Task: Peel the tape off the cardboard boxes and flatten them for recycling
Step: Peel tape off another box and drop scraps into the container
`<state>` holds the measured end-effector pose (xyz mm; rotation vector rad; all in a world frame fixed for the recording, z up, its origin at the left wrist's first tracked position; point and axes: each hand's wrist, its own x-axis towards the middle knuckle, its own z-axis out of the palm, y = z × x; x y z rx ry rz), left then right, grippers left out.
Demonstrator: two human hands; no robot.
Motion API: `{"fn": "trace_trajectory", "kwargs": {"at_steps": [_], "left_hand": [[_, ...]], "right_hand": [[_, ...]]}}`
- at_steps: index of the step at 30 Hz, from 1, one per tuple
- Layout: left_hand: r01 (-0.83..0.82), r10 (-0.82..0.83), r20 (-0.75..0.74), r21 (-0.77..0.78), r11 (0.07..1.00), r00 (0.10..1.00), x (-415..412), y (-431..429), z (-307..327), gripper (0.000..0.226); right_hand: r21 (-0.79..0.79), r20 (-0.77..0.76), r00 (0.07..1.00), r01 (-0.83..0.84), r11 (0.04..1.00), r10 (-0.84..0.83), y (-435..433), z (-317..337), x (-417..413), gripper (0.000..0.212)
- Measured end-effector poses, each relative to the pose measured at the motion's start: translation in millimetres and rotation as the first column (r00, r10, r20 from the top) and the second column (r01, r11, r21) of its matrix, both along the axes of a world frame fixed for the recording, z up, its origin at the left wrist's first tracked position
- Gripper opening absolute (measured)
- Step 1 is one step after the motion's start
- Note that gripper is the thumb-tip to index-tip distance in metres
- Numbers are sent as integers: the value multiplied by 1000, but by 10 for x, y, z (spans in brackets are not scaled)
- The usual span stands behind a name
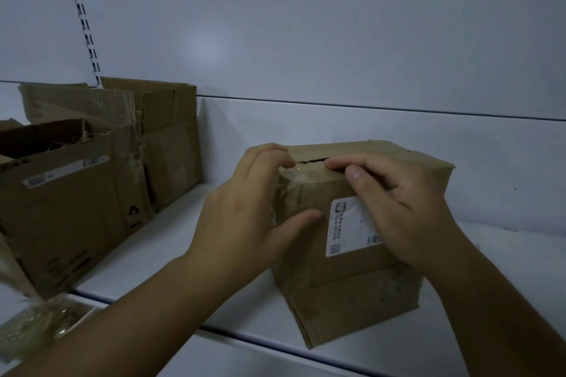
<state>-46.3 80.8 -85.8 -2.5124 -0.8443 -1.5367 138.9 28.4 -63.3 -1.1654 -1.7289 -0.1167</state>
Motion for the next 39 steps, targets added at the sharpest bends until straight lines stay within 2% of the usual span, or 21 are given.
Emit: {"fn": "trace_trajectory", "kwargs": {"at_steps": [6, 12, 16, 18, 21, 23, 25, 29, 39], "left_hand": [[32, -27, 45, -114, 993, 999, -24, 31, 31, 52], [182, -166, 90, -223, 958, 982, -113, 181, -3, 25], [314, -247, 233, -317, 895, 940, -154, 134, -53, 26], [245, -202, 195, -230, 942, 960, -188, 71, -56, 27], [57, -54, 171, -13, 998, 984, -243, -3, -18, 30], [-41, 21, 133, 146, 988, 991, -225, -24, 4, 28], [-92, 79, 70, 226, 970, 994, -162, -12, 2, 29], [-82, 80, 17, 237, 968, 997, -82, 92, -37, 25], [-57, 46, 65, 178, 982, 997, -22, 149, -26, 25]], "right_hand": [[49, 189, 976, 99, 994, -107, 32, -24, 21, 40], [103, 201, 943, 250, 963, -266, 36, -75, -43, 43], [153, 220, 936, 244, 958, -274, 48, -118, -89, 50], [176, 224, 932, 248, 953, -284, 57, -132, -96, 51], [163, 231, 926, 267, 950, -300, 92, -142, -104, 53], [160, 248, 914, 287, 944, -320, 104, -140, -112, 54], [156, 259, 907, 302, 941, -334, 97, -139, -118, 54], [134, 249, 911, 302, 944, -327, 81, -143, -120, 54], [135, 240, 920, 284, 949, -310, 107, -146, -116, 55]]}}
